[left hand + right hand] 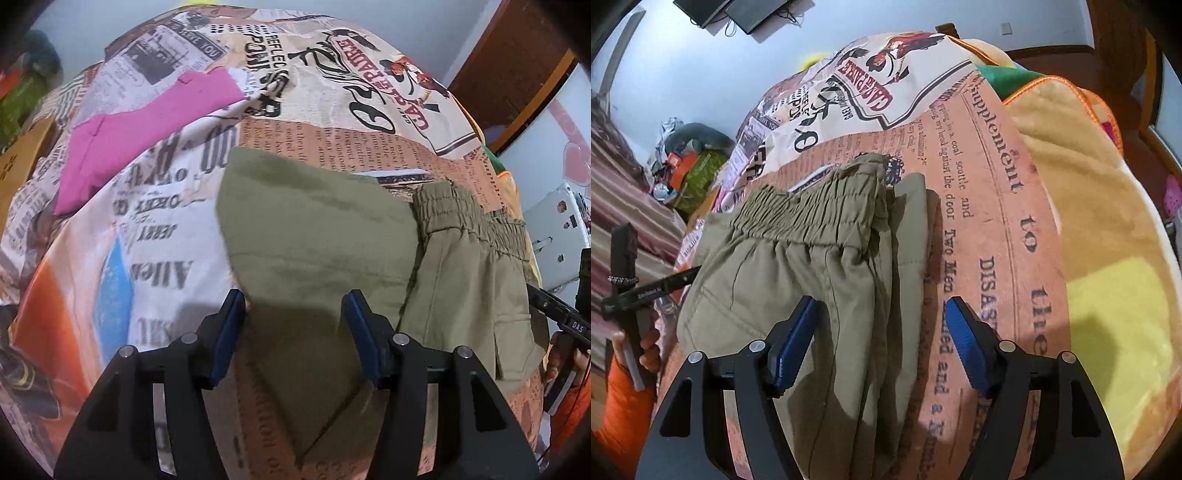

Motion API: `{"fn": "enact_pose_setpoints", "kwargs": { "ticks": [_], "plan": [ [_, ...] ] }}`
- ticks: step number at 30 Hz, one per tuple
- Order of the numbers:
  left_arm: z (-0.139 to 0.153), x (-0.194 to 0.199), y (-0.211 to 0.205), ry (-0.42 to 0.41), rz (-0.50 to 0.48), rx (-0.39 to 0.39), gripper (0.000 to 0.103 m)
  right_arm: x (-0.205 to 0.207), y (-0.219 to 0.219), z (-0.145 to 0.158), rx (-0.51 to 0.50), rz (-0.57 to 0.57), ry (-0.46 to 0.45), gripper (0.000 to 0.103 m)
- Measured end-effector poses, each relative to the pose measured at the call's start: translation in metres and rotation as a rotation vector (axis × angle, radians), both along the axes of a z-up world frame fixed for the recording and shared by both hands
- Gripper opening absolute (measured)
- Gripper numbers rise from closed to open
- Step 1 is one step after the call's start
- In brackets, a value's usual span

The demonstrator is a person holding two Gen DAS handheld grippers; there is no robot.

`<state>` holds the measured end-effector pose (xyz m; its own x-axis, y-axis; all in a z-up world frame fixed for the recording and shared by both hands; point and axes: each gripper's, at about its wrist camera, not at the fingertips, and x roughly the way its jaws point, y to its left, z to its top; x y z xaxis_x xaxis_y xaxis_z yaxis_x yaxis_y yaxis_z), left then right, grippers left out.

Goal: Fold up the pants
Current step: 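Grasp the pants leg with the left tool while the right tool grasps the waistband, then lift the folded pants off the bed with both tools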

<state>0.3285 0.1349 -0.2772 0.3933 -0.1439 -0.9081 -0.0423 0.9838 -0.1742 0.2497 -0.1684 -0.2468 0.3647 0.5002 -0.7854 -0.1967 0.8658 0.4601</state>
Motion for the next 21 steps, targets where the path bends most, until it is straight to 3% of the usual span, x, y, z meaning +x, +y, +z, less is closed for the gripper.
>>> {"fn": "enact_pose_setpoints", "kwargs": {
  "ticks": [9,13,18,19,21],
  "plan": [
    [-0.004,0.013,-0.015,-0.008,-0.028,0.001,0.053,0.010,0.008,0.001,0.029,0.028,0.006,0.066],
    [-0.003,0.012,-0.019,-0.013,-0.041,0.004,0.033,0.008,0.008,0.002,0.036,0.034,-0.004,0.053],
    [0.000,0.009,-0.019,-0.026,-0.029,-0.008,0.019,0.009,0.005,0.003,0.044,0.022,-0.003,0.033],
    [0.002,0.008,-0.020,-0.031,-0.027,0.008,0.011,0.009,0.006,0.004,0.039,0.023,-0.007,0.029],
    [0.008,0.004,-0.023,-0.049,-0.030,0.036,0.008,0.008,0.009,0.009,0.022,0.028,-0.027,0.023]
  ]
}}
